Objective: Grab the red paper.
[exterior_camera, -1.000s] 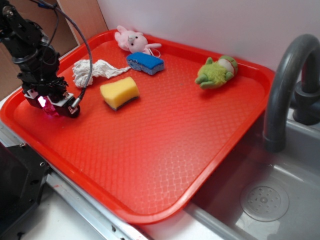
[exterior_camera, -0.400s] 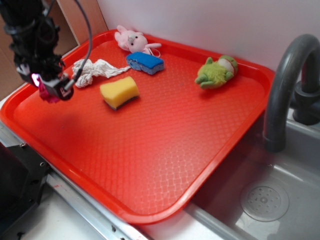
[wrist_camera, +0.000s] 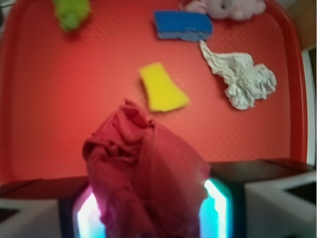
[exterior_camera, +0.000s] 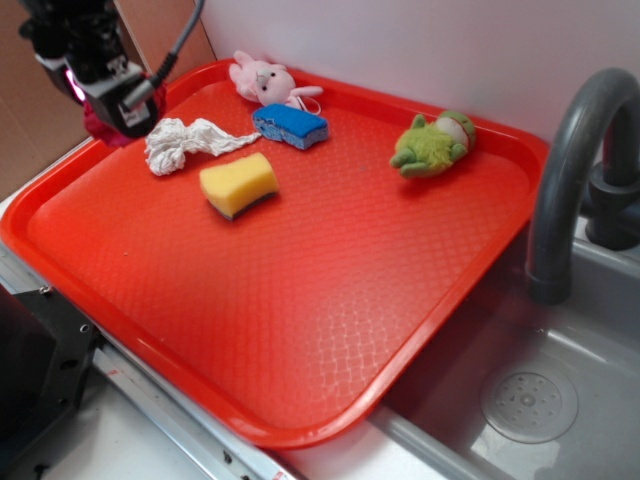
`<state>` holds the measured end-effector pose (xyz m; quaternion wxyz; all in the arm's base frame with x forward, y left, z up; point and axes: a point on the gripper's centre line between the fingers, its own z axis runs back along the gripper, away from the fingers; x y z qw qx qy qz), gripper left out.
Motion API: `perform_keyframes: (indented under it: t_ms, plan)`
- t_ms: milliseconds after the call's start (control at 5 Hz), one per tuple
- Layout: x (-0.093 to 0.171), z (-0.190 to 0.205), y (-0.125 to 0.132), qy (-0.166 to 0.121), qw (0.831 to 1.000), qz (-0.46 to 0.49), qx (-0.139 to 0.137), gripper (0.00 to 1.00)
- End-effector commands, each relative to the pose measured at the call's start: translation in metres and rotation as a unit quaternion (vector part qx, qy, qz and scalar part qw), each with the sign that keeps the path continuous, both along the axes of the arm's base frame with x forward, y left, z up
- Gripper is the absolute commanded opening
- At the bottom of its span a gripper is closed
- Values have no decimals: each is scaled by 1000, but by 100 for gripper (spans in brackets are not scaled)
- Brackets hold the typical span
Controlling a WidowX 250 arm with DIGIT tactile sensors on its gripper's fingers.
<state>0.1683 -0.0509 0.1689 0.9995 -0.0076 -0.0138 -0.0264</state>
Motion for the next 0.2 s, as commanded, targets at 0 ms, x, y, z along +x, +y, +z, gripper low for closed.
perform_keyframes:
  t_ms: [0]
  plan:
    - [-10,27,-17,-27,998,2,-53,0]
